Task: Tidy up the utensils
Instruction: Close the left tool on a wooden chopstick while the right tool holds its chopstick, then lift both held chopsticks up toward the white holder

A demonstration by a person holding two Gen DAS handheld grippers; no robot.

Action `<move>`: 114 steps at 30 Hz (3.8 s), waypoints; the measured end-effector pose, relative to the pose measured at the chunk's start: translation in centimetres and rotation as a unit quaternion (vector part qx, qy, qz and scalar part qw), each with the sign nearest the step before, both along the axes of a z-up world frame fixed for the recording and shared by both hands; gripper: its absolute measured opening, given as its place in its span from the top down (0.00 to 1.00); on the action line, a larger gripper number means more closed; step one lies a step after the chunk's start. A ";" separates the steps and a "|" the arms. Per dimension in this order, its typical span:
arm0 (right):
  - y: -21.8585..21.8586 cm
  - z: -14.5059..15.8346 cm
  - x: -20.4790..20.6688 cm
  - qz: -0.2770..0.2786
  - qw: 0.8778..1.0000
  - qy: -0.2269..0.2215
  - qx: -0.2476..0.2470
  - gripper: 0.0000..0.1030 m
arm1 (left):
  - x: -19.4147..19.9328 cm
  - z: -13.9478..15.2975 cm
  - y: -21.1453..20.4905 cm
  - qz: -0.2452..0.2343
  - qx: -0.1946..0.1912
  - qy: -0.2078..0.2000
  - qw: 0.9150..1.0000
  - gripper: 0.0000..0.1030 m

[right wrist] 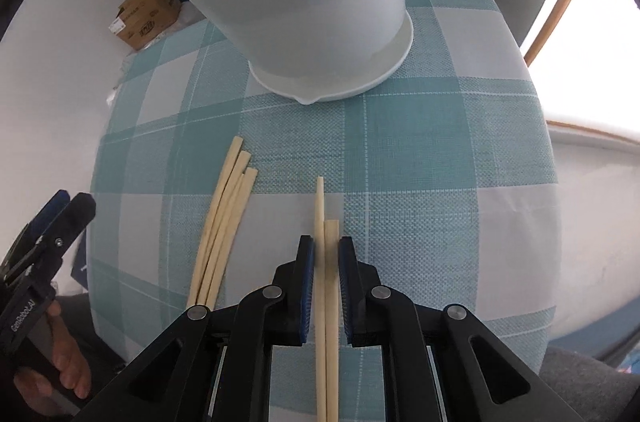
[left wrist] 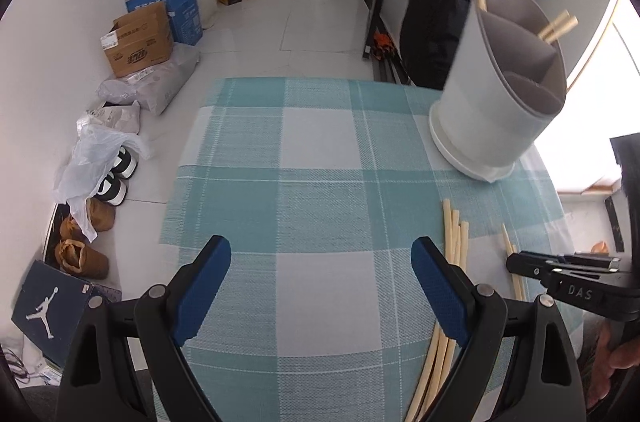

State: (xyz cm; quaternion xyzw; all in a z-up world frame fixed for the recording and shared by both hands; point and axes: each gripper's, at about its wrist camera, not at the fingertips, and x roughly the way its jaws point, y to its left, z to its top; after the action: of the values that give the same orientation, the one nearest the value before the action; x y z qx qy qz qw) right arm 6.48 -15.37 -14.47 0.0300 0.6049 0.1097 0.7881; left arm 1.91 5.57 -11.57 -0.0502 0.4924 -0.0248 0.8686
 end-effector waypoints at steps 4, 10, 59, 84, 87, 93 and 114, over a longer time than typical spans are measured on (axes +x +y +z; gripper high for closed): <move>-0.5 0.8 -1.3 0.015 1.000 -0.025 0.004 0.89 | 0.3 -0.3 -2.2 -0.043 0.018 0.011 0.999 0.14; -1.0 0.5 -1.6 0.018 0.998 -0.041 0.034 0.97 | 1.2 -1.1 -5.2 -0.100 0.044 0.027 0.994 0.14; -1.5 -1.1 0.3 -0.016 0.993 -0.018 0.115 0.87 | 3.5 -0.4 -3.0 -0.113 -0.010 0.042 0.993 0.97; 6.2 -2.8 1.6 0.059 0.990 -0.030 -0.128 0.87 | 3.2 2.7 2.9 -0.052 -0.129 -0.019 0.990 0.97; 6.4 -2.9 2.1 0.049 0.991 -0.029 -0.125 0.85 | 2.9 2.9 3.2 -0.055 -0.137 -0.021 0.989 0.97; 5.4 -2.8 1.5 0.037 0.992 -0.053 -0.104 0.96 | 2.6 3.2 3.4 -0.060 -0.136 -0.030 0.988 0.97; 0.7 9.1 -2.6 -0.074 0.933 -0.334 0.113 0.97 | -1.2 8.4 1.5 -0.082 -0.116 -0.083 0.986 0.99</move>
State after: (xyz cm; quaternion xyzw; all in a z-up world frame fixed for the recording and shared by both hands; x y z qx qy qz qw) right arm 3.88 -14.65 -5.37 0.1255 0.2860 0.1225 0.9420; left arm 0.67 7.03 -3.17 -0.1074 0.4144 -0.1570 0.8900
